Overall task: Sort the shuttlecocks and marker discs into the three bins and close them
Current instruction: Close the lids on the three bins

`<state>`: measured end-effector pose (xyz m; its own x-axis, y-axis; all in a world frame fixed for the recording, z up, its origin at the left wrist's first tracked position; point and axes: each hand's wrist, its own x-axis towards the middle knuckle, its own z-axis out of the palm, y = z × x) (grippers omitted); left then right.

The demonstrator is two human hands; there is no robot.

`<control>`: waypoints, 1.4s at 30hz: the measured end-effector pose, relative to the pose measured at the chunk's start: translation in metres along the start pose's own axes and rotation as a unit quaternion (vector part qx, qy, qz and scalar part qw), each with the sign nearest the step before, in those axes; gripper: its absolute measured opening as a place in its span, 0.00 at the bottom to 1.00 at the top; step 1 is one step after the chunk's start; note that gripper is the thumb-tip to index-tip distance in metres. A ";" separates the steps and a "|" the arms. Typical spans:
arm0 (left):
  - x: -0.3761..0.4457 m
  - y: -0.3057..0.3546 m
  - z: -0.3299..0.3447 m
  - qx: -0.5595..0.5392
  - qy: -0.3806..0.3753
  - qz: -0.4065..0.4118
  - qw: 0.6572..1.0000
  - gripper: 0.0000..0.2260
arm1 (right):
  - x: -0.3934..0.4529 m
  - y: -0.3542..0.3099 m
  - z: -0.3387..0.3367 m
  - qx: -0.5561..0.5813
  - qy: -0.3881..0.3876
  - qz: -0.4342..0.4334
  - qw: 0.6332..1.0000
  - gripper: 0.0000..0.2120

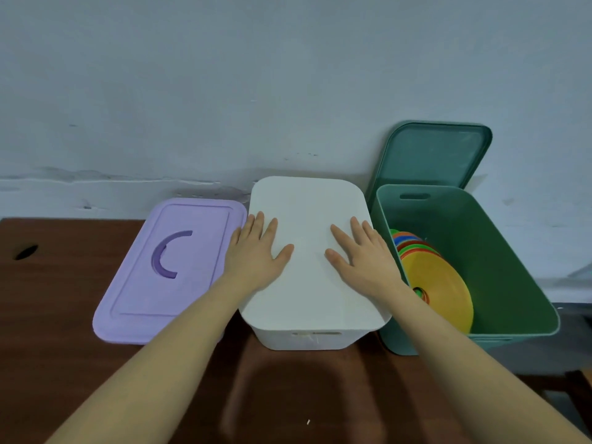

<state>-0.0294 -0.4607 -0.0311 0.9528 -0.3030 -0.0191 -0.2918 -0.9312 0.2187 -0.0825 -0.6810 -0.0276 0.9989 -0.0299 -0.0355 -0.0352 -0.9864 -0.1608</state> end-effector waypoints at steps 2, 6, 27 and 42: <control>0.002 0.000 -0.001 -0.001 0.005 -0.003 1.000 0.31 | 0.006 0.000 0.000 -0.015 -0.002 0.005 1.000 0.30; 0.004 0.000 -0.002 -0.011 0.006 -0.005 1.000 0.31 | 0.010 -0.001 0.000 -0.026 -0.005 0.010 1.000 0.31; 0.053 0.126 -0.049 -0.015 0.143 0.080 0.986 0.23 | 0.031 0.085 -0.076 0.008 0.156 -0.013 0.988 0.22; 0.170 0.264 -0.037 -0.034 0.105 0.009 0.994 0.35 | 0.105 0.257 -0.110 0.034 0.178 0.103 0.978 0.37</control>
<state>0.0584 -0.7505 0.0592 0.9458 -0.2645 0.1884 -0.3102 -0.9078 0.2824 0.0163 -0.9556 0.0358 0.9173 -0.2925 0.2701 -0.2256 -0.9409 -0.2528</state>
